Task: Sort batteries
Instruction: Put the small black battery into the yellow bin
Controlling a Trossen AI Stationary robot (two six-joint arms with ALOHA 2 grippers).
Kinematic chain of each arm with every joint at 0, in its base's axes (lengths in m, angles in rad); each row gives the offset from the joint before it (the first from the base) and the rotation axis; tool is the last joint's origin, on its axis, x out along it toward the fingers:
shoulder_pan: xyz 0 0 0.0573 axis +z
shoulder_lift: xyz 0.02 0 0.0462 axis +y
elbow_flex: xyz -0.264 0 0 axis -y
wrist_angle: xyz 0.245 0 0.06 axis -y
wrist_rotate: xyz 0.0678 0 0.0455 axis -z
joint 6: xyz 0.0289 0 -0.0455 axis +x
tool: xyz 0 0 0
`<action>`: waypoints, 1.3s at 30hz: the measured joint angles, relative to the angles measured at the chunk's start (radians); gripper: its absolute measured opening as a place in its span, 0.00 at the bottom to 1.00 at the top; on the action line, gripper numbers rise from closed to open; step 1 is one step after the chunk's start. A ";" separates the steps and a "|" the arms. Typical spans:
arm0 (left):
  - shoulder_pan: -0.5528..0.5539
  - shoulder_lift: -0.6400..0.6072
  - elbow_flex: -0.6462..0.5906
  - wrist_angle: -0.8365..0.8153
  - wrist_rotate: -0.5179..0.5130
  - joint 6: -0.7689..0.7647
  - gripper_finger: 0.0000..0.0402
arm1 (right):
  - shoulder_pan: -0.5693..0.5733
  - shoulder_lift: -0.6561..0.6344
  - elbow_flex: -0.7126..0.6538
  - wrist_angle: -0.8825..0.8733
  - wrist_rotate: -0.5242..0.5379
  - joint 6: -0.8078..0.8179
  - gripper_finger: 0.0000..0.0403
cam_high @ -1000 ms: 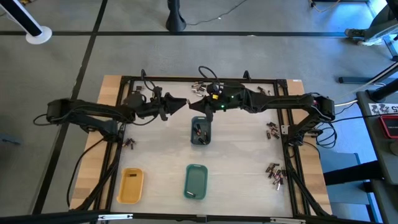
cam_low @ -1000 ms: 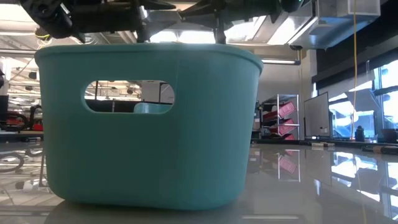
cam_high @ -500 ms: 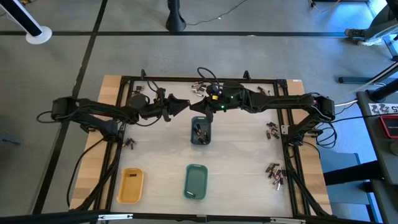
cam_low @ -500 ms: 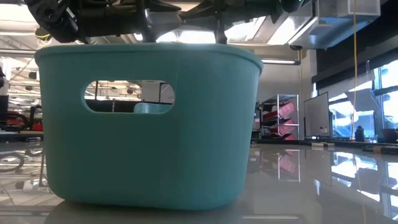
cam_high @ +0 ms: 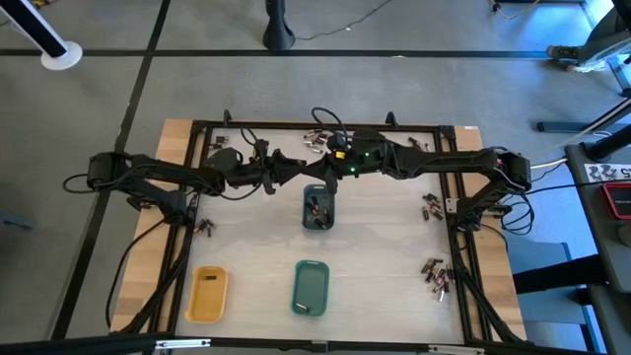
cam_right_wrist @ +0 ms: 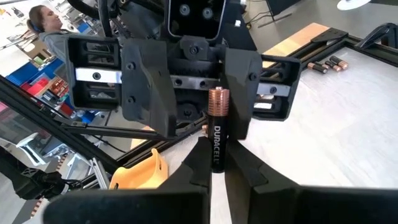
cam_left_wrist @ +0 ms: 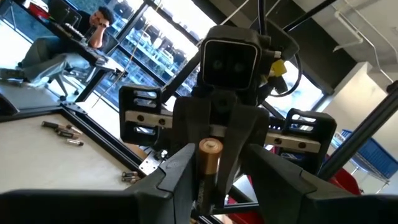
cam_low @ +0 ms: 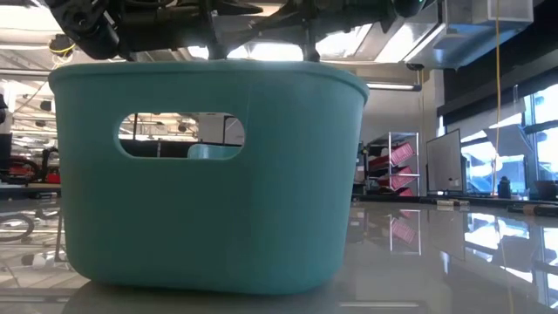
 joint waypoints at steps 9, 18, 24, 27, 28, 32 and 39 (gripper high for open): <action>0.001 0.000 0.000 -0.010 -0.003 0.000 0.13 | 0.000 0.000 0.000 0.003 -0.001 0.000 0.05; 0.003 0.001 0.000 -0.011 -0.003 0.004 0.06 | 0.002 -0.001 0.000 0.001 -0.001 0.001 0.06; 0.003 0.001 0.000 -0.010 0.000 0.007 0.06 | 0.002 -0.001 0.000 -0.001 -0.002 -0.024 0.21; 0.003 0.001 0.000 -0.022 -0.001 0.011 0.06 | 0.001 -0.001 0.000 -0.002 -0.045 -0.048 0.33; 0.004 0.001 0.000 -0.030 -0.001 0.011 0.06 | -0.001 -0.001 0.000 -0.003 -0.059 -0.058 0.38; 0.016 0.000 0.001 -0.057 0.001 0.009 0.06 | -0.033 -0.003 0.000 -0.012 -0.168 -0.074 0.52; 0.029 -0.107 0.001 -0.314 0.027 0.022 0.06 | -0.145 -0.051 -0.001 -0.212 -0.242 -0.092 0.63</action>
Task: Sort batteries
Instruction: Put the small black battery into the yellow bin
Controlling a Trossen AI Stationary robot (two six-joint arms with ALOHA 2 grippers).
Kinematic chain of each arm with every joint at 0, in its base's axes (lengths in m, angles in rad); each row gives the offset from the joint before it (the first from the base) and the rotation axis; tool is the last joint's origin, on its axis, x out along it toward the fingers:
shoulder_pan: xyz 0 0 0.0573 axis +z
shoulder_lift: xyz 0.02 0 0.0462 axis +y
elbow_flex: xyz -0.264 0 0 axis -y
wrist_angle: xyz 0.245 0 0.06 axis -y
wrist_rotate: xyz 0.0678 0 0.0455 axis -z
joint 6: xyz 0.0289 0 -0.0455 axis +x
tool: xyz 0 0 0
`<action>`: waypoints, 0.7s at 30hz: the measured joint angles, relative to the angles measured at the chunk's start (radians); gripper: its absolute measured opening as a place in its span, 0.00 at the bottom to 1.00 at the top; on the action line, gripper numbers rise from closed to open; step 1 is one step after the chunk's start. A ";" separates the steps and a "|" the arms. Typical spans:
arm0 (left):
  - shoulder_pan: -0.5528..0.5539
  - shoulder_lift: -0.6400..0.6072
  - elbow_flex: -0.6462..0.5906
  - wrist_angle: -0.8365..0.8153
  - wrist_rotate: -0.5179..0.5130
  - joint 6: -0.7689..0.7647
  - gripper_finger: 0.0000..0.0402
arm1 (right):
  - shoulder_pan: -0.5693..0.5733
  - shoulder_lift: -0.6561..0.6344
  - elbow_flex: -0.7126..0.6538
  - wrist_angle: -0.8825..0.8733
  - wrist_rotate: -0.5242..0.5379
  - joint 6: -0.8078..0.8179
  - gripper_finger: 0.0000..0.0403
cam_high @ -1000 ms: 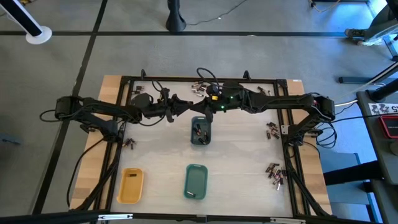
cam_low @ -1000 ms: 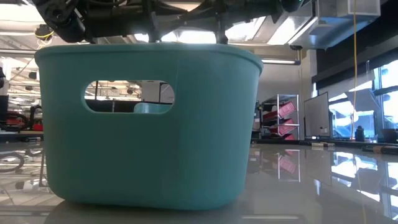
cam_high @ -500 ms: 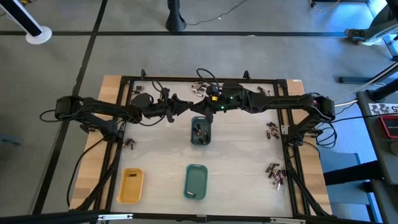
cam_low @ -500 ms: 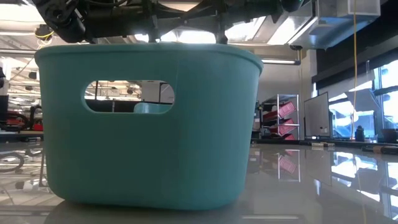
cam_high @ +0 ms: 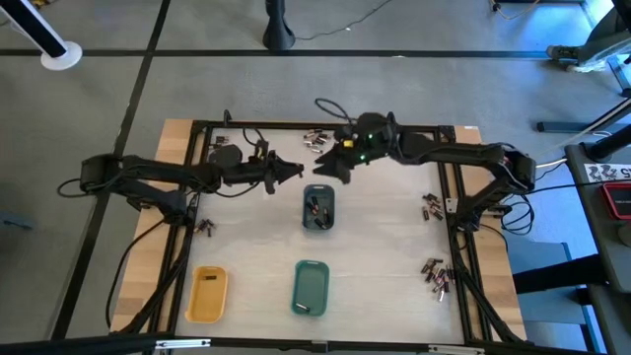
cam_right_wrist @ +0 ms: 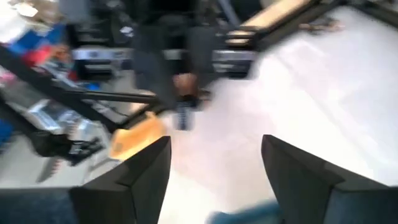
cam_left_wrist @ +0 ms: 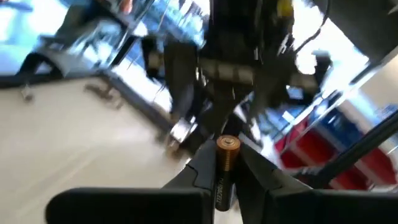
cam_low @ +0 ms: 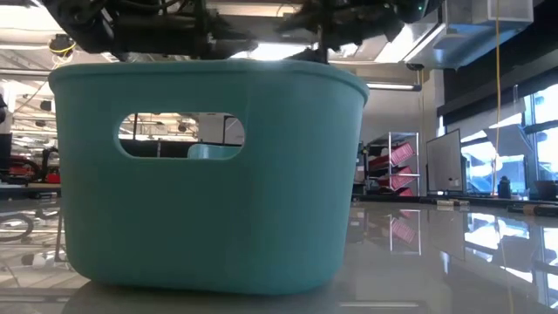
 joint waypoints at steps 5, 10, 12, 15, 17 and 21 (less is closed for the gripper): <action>-0.043 -0.153 0.000 -0.362 0.002 0.012 0.06 | -0.051 -0.039 0.000 -0.098 0.032 -0.070 0.63; -0.173 -0.279 0.000 -0.734 -0.012 -0.104 0.06 | -0.081 -0.042 0.000 -0.107 0.032 -0.100 0.63; -0.266 -0.312 0.000 -0.881 -0.012 -0.190 0.06 | -0.091 -0.042 0.000 -0.110 0.032 -0.114 0.63; -0.430 -0.335 0.000 -1.067 -0.010 -0.343 0.06 | -0.098 -0.042 0.000 -0.117 0.033 -0.138 0.63; -0.545 -0.336 0.000 -1.155 -0.009 -0.454 0.06 | -0.103 -0.042 0.000 -0.117 0.032 -0.144 0.63; -0.753 -0.333 0.000 -1.220 -0.009 -0.667 0.06 | -0.111 -0.042 0.000 -0.127 0.037 -0.166 0.63</action>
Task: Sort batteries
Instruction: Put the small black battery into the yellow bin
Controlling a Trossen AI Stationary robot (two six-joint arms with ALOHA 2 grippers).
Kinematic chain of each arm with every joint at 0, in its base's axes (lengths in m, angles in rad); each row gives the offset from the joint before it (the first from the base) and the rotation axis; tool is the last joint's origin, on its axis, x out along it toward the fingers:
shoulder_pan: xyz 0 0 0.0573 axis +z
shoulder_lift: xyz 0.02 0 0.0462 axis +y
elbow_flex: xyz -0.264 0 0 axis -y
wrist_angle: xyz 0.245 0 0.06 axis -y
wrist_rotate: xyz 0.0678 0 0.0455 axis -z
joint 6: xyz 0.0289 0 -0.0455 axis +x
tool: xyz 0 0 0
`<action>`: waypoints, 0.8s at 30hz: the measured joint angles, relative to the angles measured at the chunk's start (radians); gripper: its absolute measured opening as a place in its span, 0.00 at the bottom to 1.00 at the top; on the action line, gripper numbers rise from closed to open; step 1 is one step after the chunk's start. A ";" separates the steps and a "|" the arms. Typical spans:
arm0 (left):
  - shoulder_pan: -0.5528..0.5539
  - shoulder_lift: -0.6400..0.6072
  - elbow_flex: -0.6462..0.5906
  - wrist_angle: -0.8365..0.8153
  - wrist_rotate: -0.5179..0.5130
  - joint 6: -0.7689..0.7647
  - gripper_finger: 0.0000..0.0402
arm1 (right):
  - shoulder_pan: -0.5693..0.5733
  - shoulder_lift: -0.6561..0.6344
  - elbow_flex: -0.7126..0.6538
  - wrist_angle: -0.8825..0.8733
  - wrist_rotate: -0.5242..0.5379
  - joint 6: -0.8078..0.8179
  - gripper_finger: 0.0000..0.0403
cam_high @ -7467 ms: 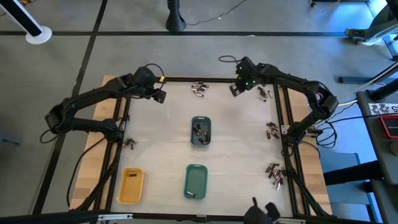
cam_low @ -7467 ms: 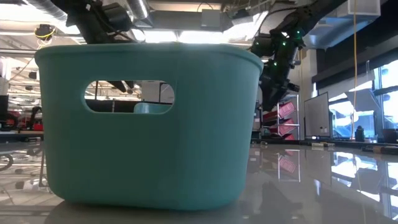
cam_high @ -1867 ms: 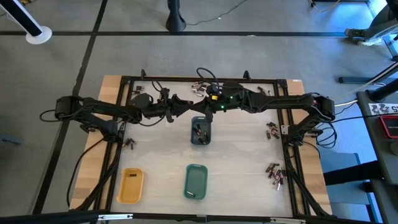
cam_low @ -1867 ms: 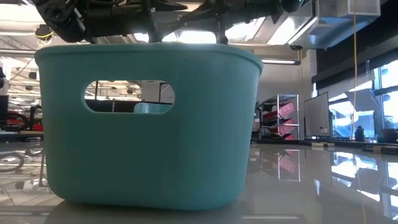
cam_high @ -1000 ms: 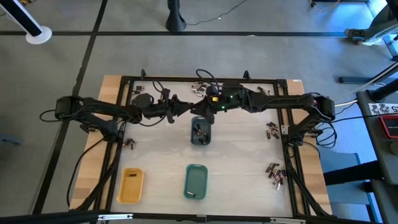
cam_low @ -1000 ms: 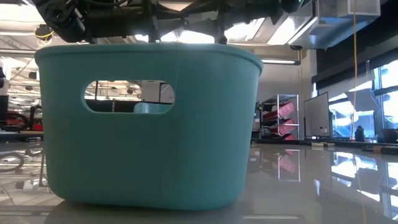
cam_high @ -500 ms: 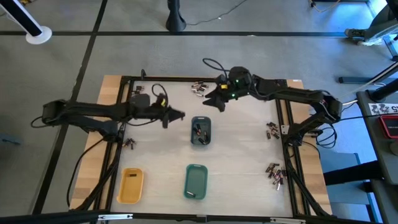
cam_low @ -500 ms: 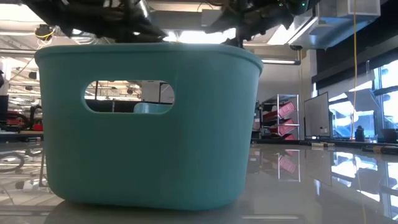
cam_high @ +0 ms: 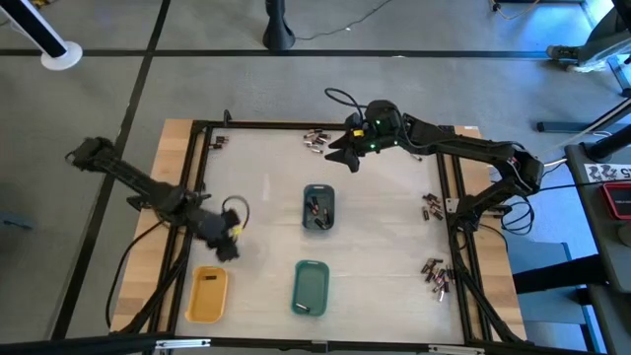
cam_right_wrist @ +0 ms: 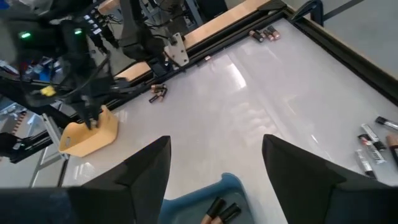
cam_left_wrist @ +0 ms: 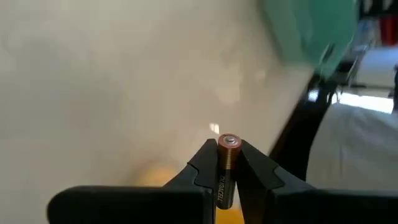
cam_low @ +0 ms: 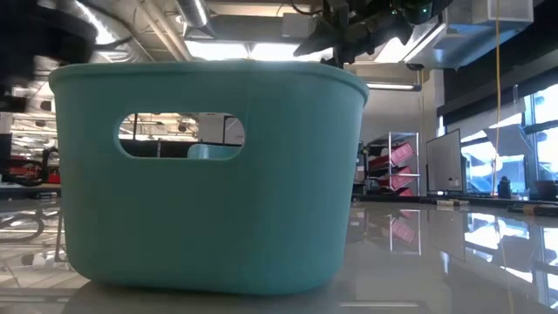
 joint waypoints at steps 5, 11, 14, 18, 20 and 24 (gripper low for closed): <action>-0.202 0.002 0.000 0.016 0.009 -0.216 0.06 | -0.013 0.001 0.000 0.000 -0.005 -0.012 0.63; -0.324 0.044 -0.001 -0.049 0.009 -0.352 0.06 | -0.038 0.001 0.000 0.000 0.004 -0.020 0.63; -0.334 0.096 -0.001 -0.036 0.009 -0.355 0.06 | -0.045 0.001 0.000 -0.001 0.002 -0.020 0.63; -0.335 0.166 -0.001 -0.001 0.008 -0.310 0.06 | -0.051 0.002 0.000 -0.011 -0.007 -0.020 0.63; -0.335 0.195 -0.001 0.012 0.008 -0.302 0.06 | -0.051 0.002 0.000 -0.018 -0.005 -0.020 0.63; -0.334 0.235 -0.001 0.019 0.009 -0.292 0.07 | -0.050 0.002 0.000 -0.028 -0.006 -0.023 0.63</action>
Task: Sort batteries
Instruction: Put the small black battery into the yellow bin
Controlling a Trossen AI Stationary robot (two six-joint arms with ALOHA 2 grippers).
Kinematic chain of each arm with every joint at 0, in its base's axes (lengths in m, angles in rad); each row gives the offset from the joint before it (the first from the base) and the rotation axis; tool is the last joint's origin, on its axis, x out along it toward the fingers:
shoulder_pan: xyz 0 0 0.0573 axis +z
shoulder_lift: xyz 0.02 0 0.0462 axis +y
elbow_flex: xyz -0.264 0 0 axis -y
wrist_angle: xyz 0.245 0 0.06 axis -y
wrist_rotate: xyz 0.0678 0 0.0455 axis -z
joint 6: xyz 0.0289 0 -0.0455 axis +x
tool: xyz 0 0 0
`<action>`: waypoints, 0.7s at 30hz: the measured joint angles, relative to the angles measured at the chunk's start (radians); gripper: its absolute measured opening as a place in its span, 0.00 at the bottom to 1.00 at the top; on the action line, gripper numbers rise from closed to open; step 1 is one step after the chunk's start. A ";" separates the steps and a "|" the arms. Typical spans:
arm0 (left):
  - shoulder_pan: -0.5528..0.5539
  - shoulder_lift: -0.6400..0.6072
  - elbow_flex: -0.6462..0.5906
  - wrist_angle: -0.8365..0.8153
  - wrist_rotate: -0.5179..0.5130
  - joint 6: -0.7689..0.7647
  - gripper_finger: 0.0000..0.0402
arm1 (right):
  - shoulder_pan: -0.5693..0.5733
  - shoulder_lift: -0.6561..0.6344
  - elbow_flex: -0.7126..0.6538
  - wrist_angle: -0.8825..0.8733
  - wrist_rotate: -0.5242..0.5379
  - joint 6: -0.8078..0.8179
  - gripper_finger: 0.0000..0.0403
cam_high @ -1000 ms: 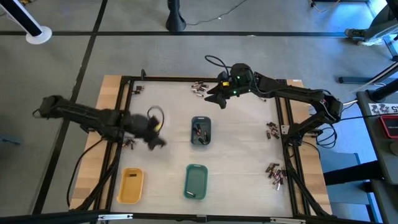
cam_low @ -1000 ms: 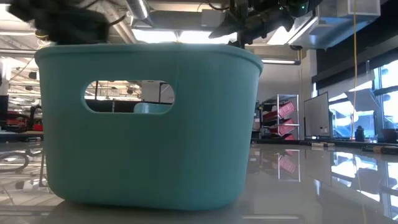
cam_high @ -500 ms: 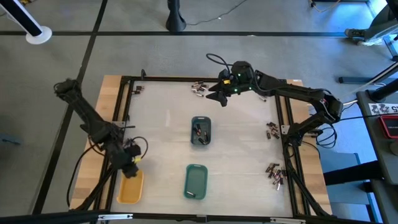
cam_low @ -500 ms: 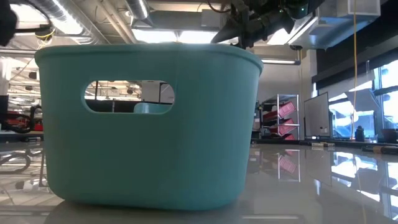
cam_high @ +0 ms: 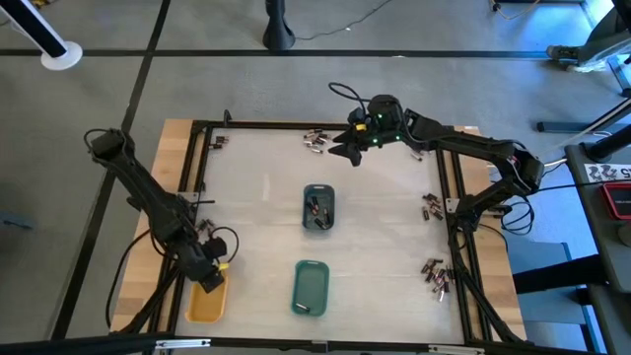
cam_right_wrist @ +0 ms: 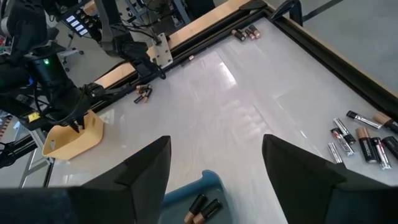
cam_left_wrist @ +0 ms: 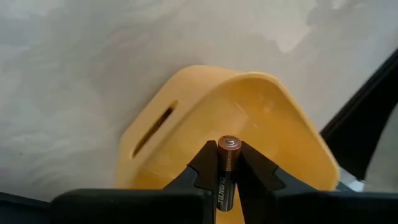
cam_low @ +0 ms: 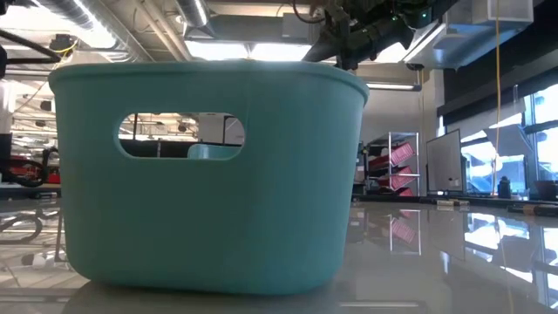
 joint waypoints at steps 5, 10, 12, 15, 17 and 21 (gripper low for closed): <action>0.000 0.028 0.000 -0.003 0.023 0.008 0.08 | 0.000 0.000 0.000 0.000 0.003 -0.004 0.63; 0.000 0.039 0.000 -0.007 0.044 0.004 0.11 | 0.000 0.000 0.000 0.000 0.008 -0.019 0.63; 0.000 0.039 0.000 -0.008 0.044 0.004 0.13 | 0.000 0.000 0.000 0.000 0.008 -0.022 0.63; 0.000 0.039 0.000 -0.007 0.044 0.009 0.17 | -0.006 0.000 0.000 0.000 0.006 -0.023 0.63; 0.000 0.039 0.000 -0.007 0.044 0.008 0.21 | -0.008 0.000 0.000 -0.001 0.000 -0.023 0.63; 0.000 0.039 0.000 -0.003 0.050 0.012 0.27 | -0.008 0.000 0.000 -0.002 0.000 -0.027 0.63</action>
